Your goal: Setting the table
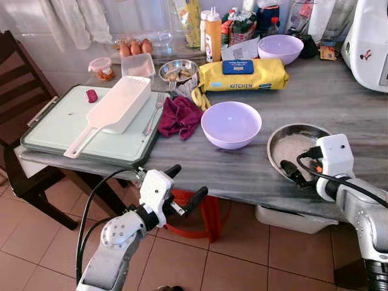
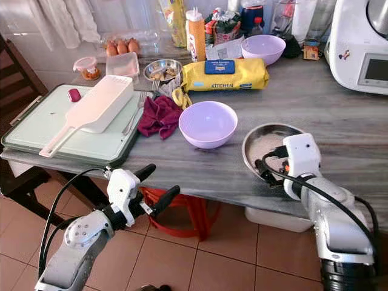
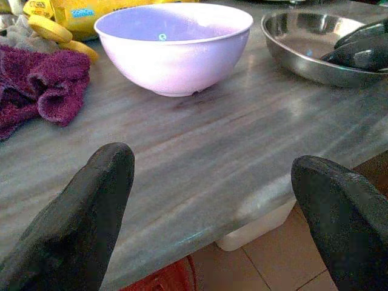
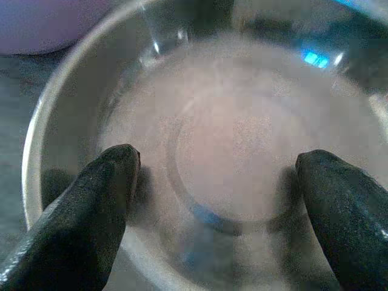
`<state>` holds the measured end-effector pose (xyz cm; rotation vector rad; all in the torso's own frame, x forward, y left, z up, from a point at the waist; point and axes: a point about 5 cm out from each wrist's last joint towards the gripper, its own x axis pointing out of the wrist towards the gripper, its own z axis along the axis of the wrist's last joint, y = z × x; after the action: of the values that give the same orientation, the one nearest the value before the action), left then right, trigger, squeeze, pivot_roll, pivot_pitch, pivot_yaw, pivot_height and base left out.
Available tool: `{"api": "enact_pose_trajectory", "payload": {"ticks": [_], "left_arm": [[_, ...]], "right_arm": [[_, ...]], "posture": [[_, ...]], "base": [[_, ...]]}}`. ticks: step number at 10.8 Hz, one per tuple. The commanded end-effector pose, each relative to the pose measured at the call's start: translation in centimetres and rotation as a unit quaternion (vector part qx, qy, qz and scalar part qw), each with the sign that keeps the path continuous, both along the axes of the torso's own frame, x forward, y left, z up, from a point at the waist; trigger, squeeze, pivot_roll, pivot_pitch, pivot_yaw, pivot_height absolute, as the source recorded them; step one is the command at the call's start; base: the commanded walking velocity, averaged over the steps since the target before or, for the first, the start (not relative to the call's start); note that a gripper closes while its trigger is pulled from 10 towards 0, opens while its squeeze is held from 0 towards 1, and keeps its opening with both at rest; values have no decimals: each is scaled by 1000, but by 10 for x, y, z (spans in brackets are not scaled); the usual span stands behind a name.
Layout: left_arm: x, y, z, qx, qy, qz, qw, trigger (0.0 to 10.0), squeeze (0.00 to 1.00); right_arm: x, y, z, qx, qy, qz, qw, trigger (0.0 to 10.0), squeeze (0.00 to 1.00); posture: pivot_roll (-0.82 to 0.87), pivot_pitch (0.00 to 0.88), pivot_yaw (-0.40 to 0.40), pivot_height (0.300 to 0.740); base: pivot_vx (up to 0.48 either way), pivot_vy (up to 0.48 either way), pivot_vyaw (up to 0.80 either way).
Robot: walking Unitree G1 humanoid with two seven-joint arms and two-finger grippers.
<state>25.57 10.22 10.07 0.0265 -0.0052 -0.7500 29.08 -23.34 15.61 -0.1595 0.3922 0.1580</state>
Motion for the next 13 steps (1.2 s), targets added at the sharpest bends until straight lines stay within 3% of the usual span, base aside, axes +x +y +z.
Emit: {"api": "enact_pose_trajectory", "payload": {"ticks": [1,13], "left_arm": [[-1,2,1,9,-1,2,1000,10000,0],[0,1,0,14,0,2,1000,10000,0]], "right_arm": [[0,7,-5,9,12,11,1000,10000,1000],[8,36,8,72,-1,56,996,10000,1000]], "posture": [[-162,116,100,740],[-158,111,101,740]], "base": [[0,0,0],[0,0,0]]}}
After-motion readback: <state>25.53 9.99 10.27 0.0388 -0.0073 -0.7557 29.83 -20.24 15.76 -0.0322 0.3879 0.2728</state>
